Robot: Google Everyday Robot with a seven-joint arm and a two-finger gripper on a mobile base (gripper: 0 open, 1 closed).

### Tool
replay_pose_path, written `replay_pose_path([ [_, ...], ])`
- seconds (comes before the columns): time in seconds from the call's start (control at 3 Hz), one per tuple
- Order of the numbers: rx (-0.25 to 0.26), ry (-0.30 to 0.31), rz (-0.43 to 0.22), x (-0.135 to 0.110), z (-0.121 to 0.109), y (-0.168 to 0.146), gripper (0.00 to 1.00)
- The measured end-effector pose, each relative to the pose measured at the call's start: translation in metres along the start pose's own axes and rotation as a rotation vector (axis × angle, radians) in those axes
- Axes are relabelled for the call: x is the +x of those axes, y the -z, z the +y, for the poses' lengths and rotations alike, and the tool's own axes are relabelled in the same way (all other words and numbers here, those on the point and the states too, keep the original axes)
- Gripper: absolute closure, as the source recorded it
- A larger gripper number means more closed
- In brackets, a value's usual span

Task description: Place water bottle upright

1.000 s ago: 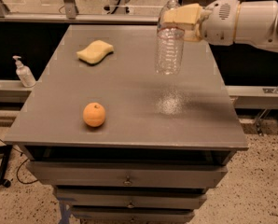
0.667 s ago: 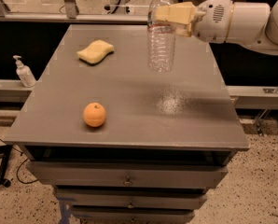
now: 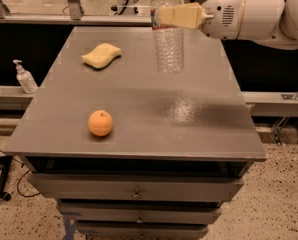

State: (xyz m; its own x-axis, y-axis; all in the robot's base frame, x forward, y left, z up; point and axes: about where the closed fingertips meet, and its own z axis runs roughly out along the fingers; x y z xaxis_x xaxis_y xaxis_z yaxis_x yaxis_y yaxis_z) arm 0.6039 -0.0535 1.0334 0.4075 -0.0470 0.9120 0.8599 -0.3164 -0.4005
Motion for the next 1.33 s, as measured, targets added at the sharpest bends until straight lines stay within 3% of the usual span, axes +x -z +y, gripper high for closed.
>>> replay_pose_path([
  [0.33,0.000,0.000,0.000,0.000,0.000,0.000,1.00],
  [0.67,0.016,0.073,0.020,0.001,-0.003,0.002,1.00],
  [1.0,0.111,0.227,0.079,-0.002,-0.016,0.013,1.00],
  [1.33,0.179,0.388,0.093,-0.016,-0.028,0.025,1.00],
])
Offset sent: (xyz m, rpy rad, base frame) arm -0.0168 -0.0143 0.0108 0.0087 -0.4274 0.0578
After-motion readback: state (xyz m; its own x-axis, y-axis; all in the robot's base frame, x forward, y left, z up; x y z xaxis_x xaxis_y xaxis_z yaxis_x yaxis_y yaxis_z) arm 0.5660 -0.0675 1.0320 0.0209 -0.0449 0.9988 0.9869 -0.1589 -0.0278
